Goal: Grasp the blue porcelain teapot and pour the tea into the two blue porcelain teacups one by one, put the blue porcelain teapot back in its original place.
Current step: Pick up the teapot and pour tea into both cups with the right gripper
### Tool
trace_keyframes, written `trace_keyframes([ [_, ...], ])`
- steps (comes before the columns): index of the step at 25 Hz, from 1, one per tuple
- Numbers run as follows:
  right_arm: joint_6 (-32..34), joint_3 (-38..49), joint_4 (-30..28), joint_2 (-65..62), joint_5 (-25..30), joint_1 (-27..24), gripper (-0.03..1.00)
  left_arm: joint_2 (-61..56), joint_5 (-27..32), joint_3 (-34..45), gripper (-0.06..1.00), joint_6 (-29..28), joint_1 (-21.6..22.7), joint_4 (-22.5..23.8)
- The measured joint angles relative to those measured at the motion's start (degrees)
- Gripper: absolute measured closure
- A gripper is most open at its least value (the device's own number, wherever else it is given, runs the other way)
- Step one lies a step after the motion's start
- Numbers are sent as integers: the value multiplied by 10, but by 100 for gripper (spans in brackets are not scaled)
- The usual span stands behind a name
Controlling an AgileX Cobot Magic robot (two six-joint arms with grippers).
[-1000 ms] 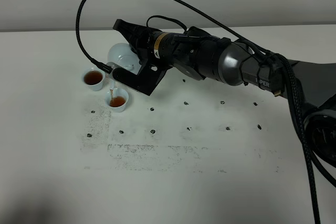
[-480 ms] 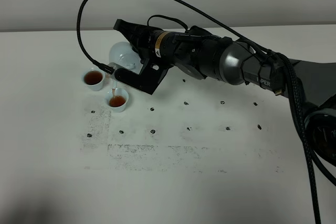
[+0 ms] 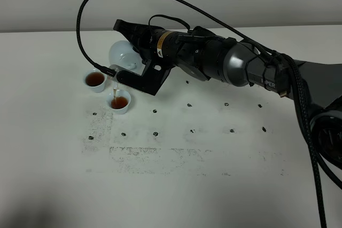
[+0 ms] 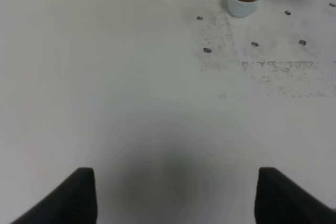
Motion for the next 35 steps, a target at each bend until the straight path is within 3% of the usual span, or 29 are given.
trace_keyframes([
  [35, -29, 0, 0, 0, -5, -3, 92, 0, 0, 0, 34, 0, 0, 0],
])
